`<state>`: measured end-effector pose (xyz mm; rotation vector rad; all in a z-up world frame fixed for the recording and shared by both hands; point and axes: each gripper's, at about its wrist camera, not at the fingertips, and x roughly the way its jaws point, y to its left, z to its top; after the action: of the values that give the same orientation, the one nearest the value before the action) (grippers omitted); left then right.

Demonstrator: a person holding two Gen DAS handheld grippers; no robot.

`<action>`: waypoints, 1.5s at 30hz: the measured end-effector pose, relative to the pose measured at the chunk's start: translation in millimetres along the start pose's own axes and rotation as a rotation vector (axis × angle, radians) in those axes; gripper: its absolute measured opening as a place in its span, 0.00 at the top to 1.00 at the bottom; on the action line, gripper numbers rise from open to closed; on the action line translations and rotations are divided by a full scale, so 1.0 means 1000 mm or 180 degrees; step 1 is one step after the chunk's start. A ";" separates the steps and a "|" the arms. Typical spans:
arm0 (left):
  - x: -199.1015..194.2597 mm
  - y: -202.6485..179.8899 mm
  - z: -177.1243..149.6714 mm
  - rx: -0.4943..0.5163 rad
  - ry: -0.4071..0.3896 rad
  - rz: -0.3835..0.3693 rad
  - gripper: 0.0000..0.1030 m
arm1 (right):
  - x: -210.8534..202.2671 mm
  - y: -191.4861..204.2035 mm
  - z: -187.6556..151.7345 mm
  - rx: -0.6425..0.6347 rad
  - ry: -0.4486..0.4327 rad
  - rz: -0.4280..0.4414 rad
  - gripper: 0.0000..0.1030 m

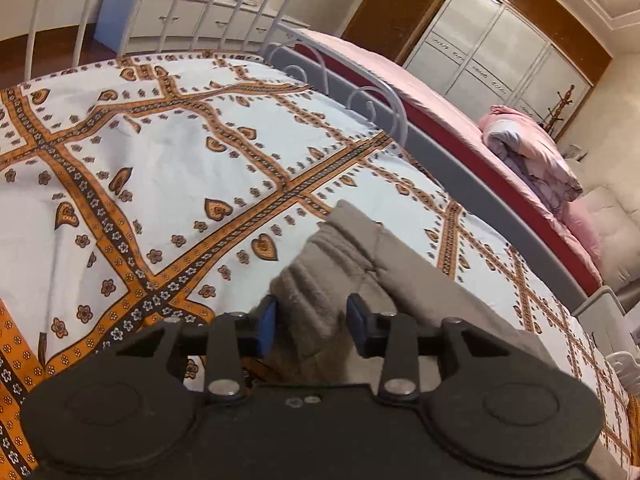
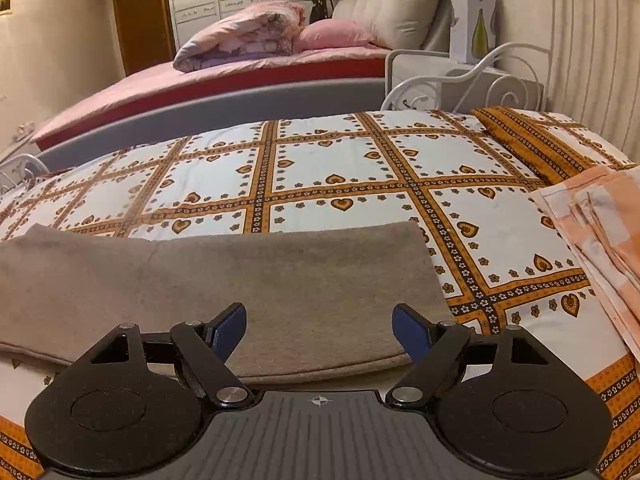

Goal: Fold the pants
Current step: 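Hold the folded edge with the left gripper, right gripper open beside the pants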

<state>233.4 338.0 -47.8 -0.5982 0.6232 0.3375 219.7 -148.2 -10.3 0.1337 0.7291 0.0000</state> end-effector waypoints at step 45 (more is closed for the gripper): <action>-0.014 -0.018 -0.001 0.0705 -0.0172 0.0171 0.75 | 0.051 0.029 -0.005 -0.0232 0.0503 -0.0161 0.22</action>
<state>230.5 322.1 -31.7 -0.3598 0.6157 0.3286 256.3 -116.1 -44.4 0.0457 0.8892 -0.0113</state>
